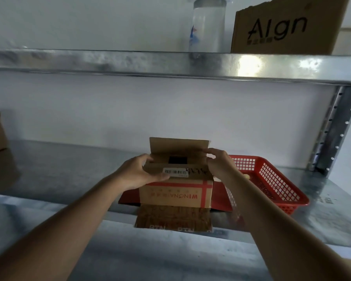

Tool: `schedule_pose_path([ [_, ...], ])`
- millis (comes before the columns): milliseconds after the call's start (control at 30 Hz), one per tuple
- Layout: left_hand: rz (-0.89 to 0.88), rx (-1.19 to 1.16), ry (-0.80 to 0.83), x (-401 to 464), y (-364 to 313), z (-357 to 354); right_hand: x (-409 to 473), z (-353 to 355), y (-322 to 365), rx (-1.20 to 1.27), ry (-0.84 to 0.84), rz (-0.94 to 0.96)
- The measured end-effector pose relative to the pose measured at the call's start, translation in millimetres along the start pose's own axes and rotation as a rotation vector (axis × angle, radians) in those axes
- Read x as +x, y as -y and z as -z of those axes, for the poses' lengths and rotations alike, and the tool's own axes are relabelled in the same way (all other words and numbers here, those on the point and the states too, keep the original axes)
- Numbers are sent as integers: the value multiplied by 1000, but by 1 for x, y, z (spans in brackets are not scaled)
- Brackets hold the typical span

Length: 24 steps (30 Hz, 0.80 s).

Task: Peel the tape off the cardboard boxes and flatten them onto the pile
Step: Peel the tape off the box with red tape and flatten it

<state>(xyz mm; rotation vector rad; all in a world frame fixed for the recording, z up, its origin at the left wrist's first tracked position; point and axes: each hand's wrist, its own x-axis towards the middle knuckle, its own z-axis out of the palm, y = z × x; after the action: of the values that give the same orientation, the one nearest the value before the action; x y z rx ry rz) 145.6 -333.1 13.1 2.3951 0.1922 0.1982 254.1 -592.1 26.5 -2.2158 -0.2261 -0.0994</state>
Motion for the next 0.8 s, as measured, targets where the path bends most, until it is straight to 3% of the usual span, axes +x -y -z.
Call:
schedule_pose_path([
  [233,8,-27,153,0,-11,11,12,-5,24,-181,0,-72],
  [400,-45,-3,164,2,-9,12,17,-24,48,-247,35,-197],
  [633,-212,159,-70,15,7,24,20,-19,66,-143,-84,-87],
  [800,-249,149,-168,17,15,19,20,-13,82,-136,9,-204],
])
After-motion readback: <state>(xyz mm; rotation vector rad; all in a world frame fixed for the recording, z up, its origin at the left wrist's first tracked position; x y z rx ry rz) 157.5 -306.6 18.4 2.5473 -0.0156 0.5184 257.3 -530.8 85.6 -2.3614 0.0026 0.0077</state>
